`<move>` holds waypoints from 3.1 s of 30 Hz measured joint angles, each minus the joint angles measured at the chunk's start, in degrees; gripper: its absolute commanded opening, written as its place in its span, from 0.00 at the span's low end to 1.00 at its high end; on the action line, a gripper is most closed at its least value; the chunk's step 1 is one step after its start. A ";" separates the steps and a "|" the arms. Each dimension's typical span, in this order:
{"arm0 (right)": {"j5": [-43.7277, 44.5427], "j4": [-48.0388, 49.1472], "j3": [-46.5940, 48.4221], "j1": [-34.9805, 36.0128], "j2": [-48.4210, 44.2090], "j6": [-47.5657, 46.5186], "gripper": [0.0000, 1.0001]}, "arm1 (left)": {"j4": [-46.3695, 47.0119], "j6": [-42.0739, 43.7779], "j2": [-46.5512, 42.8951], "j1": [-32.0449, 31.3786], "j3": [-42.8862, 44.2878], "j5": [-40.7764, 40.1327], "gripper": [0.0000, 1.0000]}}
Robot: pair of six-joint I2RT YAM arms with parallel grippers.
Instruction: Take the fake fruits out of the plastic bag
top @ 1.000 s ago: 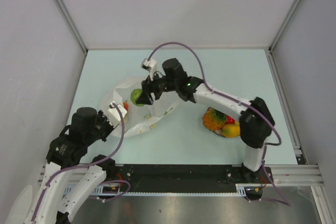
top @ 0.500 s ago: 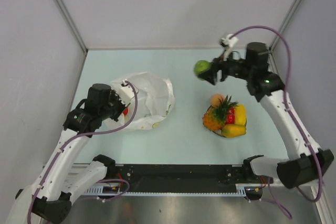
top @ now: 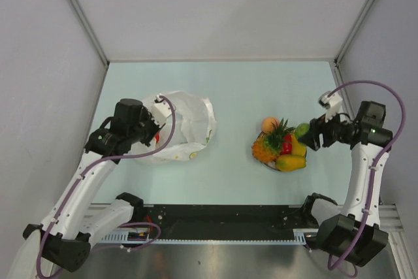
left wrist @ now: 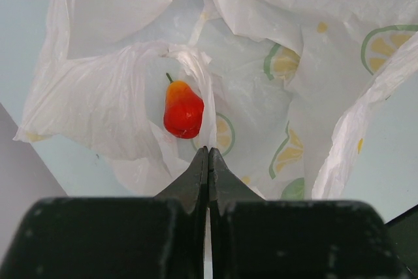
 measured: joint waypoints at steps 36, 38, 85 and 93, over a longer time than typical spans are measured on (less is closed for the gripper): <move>2.54 3.96 -15.28 8.24 5.16 -18.62 0.67 | -1.18 -0.04 -1.38 4.13 -0.07 2.01 0.00; 2.49 4.57 -15.74 8.24 5.07 -18.93 0.83 | -1.20 -0.07 -1.25 4.17 -0.07 2.12 0.00; 26.60 47.95 7.08 23.12 25.59 44.04 1.00 | 5.03 -16.83 58.69 -11.02 71.47 11.45 1.00; 27.12 46.47 8.17 23.12 26.82 48.48 1.00 | 15.87 -22.53 81.53 -10.73 85.44 5.75 1.00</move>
